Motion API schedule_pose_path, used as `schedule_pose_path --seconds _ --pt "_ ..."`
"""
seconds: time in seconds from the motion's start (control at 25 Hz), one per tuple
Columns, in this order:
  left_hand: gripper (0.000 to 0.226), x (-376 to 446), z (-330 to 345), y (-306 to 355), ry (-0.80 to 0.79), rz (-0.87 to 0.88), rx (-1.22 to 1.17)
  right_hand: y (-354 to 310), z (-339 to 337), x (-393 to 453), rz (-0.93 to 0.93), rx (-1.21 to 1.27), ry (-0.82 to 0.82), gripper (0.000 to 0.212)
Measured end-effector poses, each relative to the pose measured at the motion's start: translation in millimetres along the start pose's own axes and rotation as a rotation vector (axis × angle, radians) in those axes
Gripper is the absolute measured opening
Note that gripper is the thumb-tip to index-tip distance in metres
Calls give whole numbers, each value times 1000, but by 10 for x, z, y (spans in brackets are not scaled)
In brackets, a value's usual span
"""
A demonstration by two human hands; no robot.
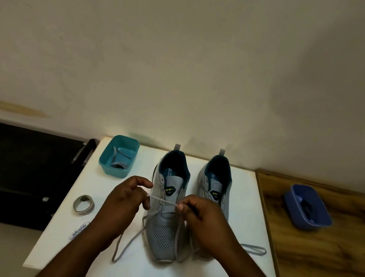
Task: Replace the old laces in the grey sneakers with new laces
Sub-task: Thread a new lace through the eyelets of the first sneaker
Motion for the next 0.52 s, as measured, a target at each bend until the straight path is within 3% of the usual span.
schedule_pose_path --seconds 0.16,0.24,0.32,0.44,0.52 --pt "37 -61 19 129 3 295 708 -110 -77 35 -92 -102 152 11" --pt "42 -78 243 189 -115 411 622 -241 71 -43 -200 -180 157 18" --pt "26 -73 420 191 -206 336 318 -281 174 -102 -208 -169 106 26" --pt "22 -14 393 97 -117 262 279 -240 276 -130 -159 -130 63 46" --pt "20 18 329 -2 -45 235 350 -128 243 -95 -108 23 132 53"
Point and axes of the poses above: each hand's wrist, its own x-axis towards the middle knuckle, its own z-axis out of the palm, y = z × x, the point moved 9 cm from there along x, towards the middle knuckle, and after that the axes turned 13 degrees about z, right-handed, at the moved point
